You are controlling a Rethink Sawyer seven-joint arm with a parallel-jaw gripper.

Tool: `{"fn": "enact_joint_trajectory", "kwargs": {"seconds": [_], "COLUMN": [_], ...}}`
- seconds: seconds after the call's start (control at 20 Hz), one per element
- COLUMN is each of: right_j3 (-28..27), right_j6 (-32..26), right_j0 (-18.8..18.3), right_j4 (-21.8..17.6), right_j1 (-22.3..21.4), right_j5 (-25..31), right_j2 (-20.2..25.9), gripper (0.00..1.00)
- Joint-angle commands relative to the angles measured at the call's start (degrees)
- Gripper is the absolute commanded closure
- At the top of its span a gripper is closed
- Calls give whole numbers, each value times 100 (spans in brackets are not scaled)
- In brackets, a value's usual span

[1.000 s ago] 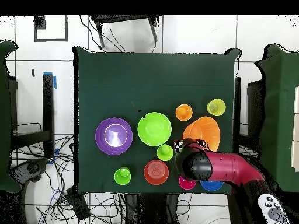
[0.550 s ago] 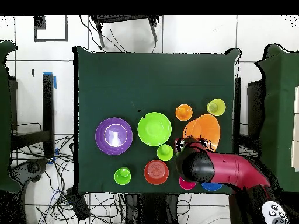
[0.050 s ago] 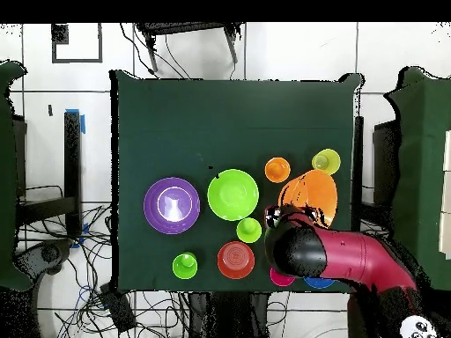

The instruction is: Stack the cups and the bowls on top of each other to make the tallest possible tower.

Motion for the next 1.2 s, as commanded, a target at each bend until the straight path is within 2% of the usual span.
{"fn": "enact_joint_trajectory", "kwargs": {"seconds": [0.05,0.35,0.6,0.95,1.1,1.15,1.2], "right_j3": [322,403,435,163,141,243,244], "right_j6": [-109,-232,-334,-127,30,-21,16], "right_j0": [64,78,37,300,375,296,317], "right_j4": [301,758,1276,1771,2061,2254,2286], "right_j1": [-239,-720,-904,-1148,-1075,-1036,-1006], "right_j5": [765,1246,1549,2252,2176,1700,1531], "right_j2": [536,730,1032,1098,1227,1441,1484], "gripper": [100,100,100,100,100,100,100]}}
